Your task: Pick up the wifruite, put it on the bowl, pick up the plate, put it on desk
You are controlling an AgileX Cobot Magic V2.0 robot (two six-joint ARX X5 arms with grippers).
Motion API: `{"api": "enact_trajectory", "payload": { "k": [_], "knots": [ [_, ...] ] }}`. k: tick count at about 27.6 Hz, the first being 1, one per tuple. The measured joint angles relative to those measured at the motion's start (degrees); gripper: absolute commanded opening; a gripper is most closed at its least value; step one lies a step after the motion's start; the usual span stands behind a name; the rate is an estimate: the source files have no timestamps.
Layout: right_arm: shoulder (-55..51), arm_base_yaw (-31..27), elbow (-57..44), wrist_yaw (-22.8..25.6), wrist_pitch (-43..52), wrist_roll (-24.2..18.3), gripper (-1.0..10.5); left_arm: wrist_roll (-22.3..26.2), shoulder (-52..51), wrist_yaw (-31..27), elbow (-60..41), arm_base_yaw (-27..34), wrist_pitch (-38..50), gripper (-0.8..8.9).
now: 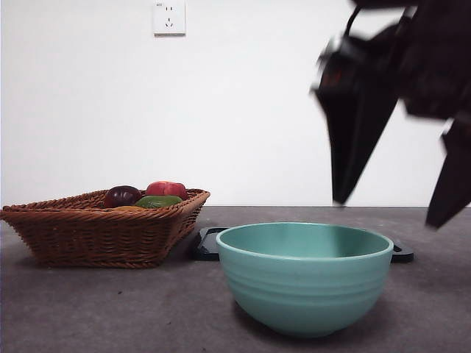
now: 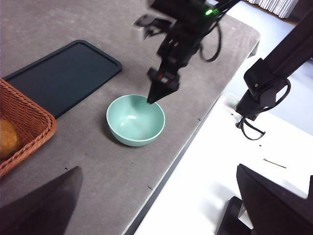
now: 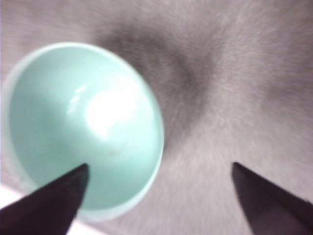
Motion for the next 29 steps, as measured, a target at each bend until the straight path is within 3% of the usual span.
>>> {"api": "enact_trajectory", "payload": {
  "k": [8, 13, 22, 29],
  "knots": [
    [-28.61, 0.02, 0.0, 0.26, -12.59, -0.37, 5.5, 0.0, 0.0, 0.0, 0.0, 0.0, 0.0, 5.03],
    [-40.46, 0.02, 0.0, -0.24, -16.9, -1.38, 5.5, 0.02, 0.0, 0.0, 0.0, 0.0, 0.0, 5.03],
    [-57.88, 0.02, 0.0, -0.31, -23.15, -1.75, 5.5, 0.02, 0.0, 0.0, 0.0, 0.0, 0.0, 5.03],
    [-65.2, 0.04, 0.0, -0.42, -23.15, -1.81, 5.5, 0.0, 0.0, 0.0, 0.0, 0.0, 0.02, 5.0]
  ]
}}
